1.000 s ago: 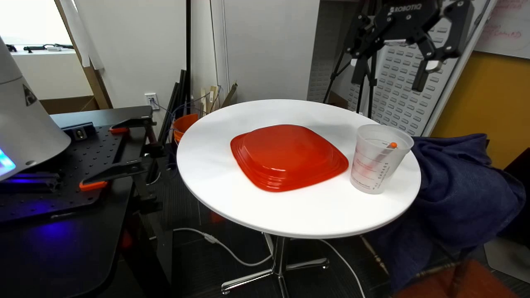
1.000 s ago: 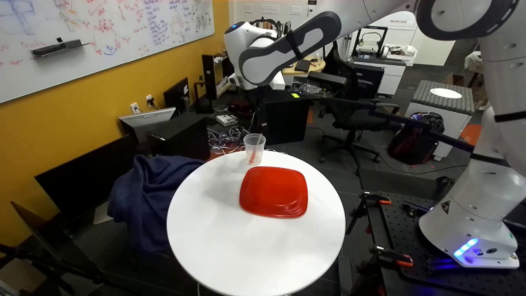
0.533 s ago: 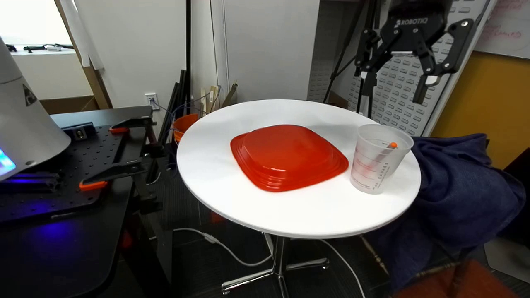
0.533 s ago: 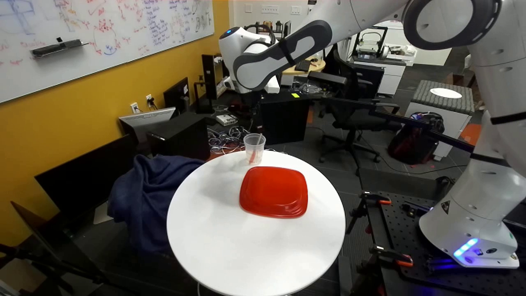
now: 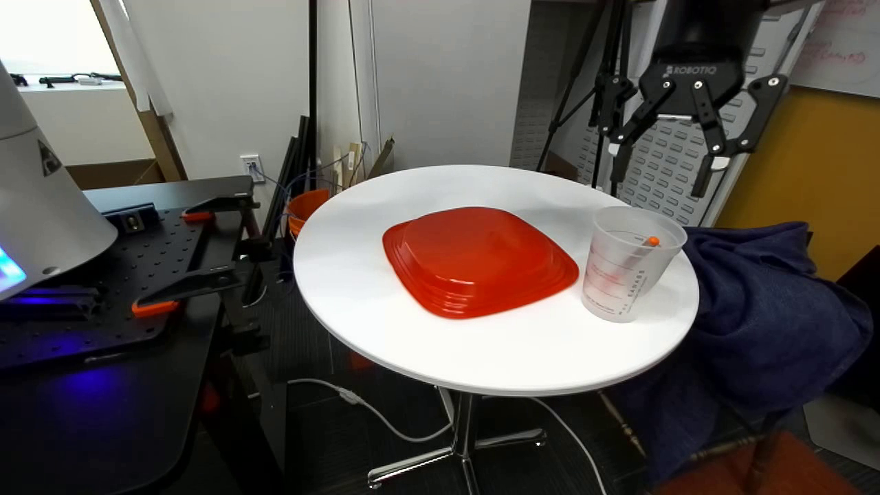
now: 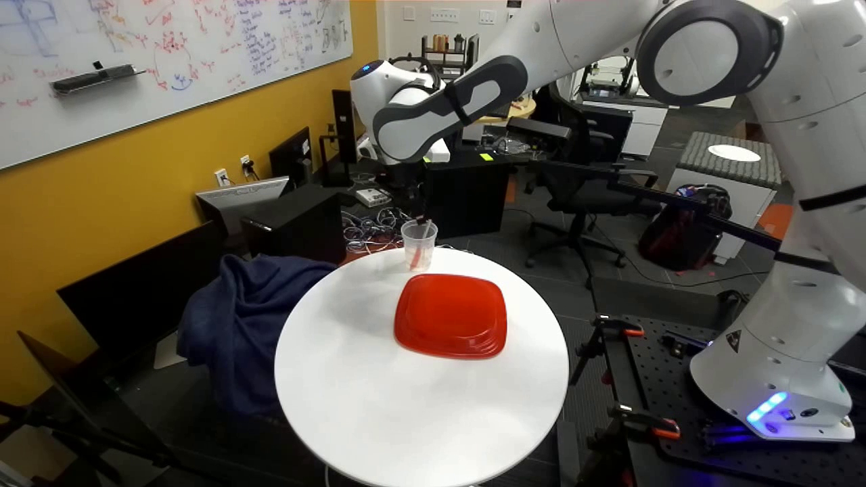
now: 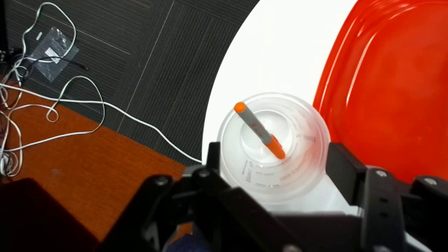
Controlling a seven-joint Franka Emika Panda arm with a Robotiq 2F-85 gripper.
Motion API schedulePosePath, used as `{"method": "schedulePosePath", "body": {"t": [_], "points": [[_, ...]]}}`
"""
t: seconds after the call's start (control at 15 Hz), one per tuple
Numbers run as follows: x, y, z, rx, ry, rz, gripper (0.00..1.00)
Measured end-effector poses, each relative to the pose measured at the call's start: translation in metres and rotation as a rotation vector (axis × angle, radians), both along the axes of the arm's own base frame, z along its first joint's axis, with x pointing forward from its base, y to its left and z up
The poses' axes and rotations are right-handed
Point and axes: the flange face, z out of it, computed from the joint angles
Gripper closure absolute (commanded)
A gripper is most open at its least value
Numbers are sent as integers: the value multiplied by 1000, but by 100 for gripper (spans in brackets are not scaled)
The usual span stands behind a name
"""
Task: Remove the orange marker from the clear cup
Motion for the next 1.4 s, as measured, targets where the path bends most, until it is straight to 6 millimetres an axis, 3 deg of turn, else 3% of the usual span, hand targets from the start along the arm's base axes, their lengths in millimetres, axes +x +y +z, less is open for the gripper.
{"method": "schedulePosePath", "body": {"t": [0.27,0.53,1.4], "points": [[7,2,-16,11,13,34,29],[11,2,-26,12,18,41,46],[17,1,-40,20,57,48,47]]}}
